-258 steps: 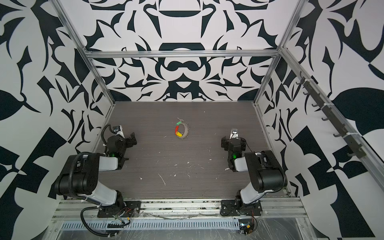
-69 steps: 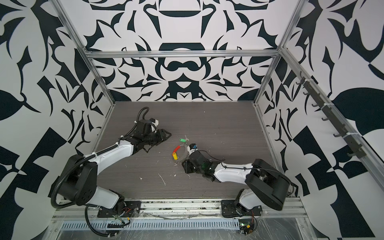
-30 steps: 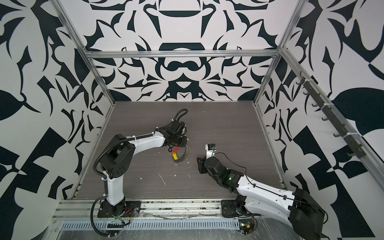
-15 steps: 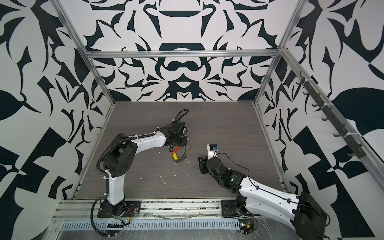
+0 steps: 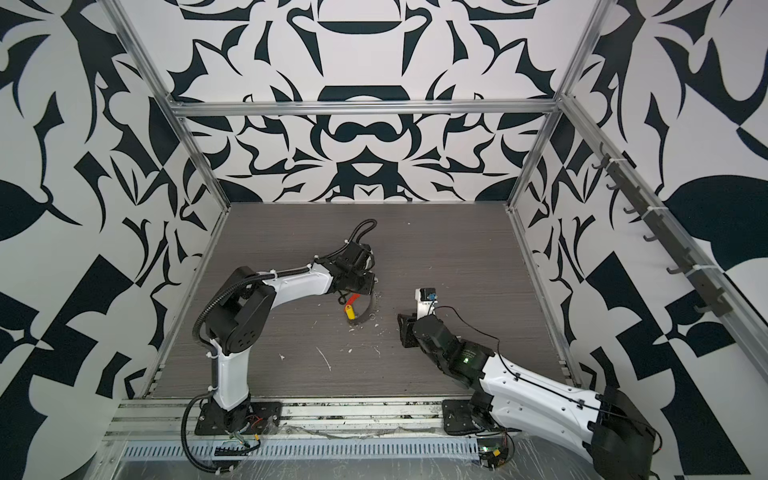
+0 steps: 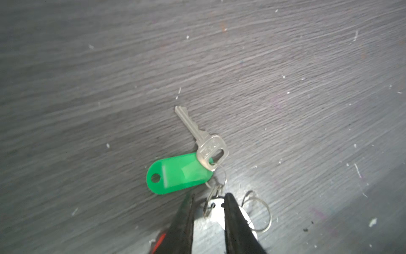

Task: Remove the keys from the keyring

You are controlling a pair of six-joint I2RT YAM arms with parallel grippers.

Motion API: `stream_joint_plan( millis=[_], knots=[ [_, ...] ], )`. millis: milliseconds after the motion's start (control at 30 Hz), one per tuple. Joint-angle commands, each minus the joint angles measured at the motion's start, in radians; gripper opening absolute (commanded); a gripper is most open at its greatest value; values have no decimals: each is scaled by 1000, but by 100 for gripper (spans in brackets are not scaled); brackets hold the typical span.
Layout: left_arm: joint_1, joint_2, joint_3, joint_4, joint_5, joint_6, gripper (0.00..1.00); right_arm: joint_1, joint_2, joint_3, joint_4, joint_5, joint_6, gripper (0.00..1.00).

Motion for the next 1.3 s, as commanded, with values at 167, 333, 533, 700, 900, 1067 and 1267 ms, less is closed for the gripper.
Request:
stream_joint_plan(
  millis=[167, 333, 533, 700, 900, 1067, 1267],
  knots=[
    [2, 15, -29, 13, 1, -5, 19, 1, -13, 1, 5, 26, 11, 48],
    [2, 8, -37, 36, 23, 3, 12, 0, -16, 1, 0, 23, 15, 48],
    [2, -31, -71, 58, 19, 8, 0, 1, -8, 14, 2, 5, 19, 48],
    [2, -159, -148, 107, 19, 15, 0, 0, 33, 48, 15, 7, 26, 47],
    [-1, -349, -231, 132, 48, 24, 0, 1, 111, 129, 55, 12, -25, 47],
    [-22, -497, -264, 109, 38, 65, 0, -2, 158, 221, 49, -42, -171, 48],
    [-36, -654, -309, 113, 69, 90, 0, -13, 152, 301, 56, -106, -324, 52]
  ],
)
